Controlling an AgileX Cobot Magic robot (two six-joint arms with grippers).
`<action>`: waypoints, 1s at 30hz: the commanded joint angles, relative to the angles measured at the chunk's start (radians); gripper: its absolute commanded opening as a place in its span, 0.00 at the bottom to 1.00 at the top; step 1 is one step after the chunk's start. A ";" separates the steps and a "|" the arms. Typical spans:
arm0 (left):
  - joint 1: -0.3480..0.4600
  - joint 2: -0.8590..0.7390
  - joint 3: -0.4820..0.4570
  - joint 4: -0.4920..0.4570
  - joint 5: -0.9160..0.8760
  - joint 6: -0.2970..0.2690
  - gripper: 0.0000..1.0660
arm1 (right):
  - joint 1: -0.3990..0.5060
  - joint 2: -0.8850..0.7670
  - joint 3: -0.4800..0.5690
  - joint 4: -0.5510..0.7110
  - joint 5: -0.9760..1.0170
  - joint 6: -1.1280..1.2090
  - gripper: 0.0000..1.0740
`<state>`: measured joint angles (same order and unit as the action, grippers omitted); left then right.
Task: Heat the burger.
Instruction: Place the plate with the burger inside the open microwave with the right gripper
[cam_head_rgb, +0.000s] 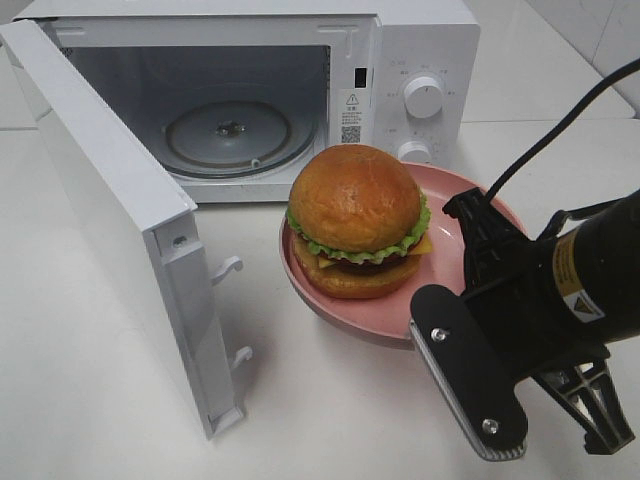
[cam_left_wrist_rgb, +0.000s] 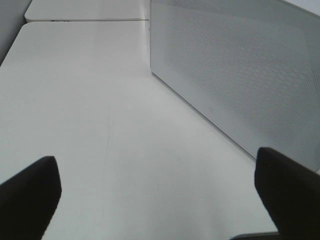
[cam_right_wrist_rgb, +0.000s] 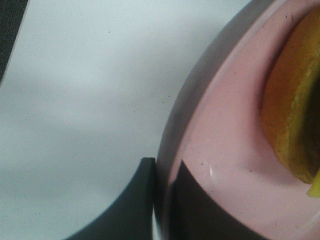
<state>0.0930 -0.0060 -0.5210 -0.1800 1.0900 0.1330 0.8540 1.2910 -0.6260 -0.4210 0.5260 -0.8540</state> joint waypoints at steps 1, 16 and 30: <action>0.000 -0.017 0.002 -0.001 -0.015 -0.006 0.92 | -0.040 -0.008 -0.004 0.049 -0.074 -0.111 0.01; 0.000 -0.017 0.002 -0.001 -0.015 -0.006 0.92 | -0.132 -0.008 -0.004 0.171 -0.163 -0.324 0.00; 0.000 -0.017 0.002 -0.001 -0.015 -0.006 0.92 | -0.132 0.059 -0.037 0.181 -0.199 -0.323 0.00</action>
<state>0.0930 -0.0060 -0.5210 -0.1800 1.0900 0.1330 0.7300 1.3580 -0.6420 -0.2360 0.3900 -1.1730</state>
